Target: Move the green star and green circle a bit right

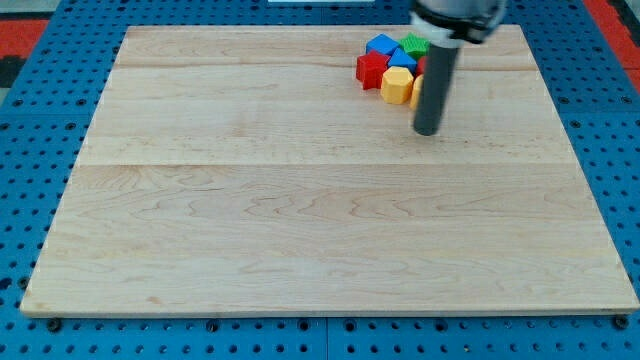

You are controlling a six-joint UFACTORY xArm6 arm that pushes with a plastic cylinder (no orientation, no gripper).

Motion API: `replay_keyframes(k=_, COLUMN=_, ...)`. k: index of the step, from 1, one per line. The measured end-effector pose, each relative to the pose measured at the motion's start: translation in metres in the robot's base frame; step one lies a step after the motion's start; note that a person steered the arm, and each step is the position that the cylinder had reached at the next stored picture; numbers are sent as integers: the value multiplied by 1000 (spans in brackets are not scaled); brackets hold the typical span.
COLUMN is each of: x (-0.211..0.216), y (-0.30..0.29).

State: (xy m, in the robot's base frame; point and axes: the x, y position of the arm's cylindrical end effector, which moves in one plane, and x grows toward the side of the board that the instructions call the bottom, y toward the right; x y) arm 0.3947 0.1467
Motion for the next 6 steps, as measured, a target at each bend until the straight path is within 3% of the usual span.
replay_keyframes(k=1, x=-27, y=62)
replay_keyframes(k=2, x=-117, y=120)
replay_keyframes(k=3, x=-191, y=68)
replay_keyframes(k=4, x=-189, y=-31)
replay_keyframes(k=5, x=-155, y=-63)
replay_keyframes(k=6, x=-146, y=-17)
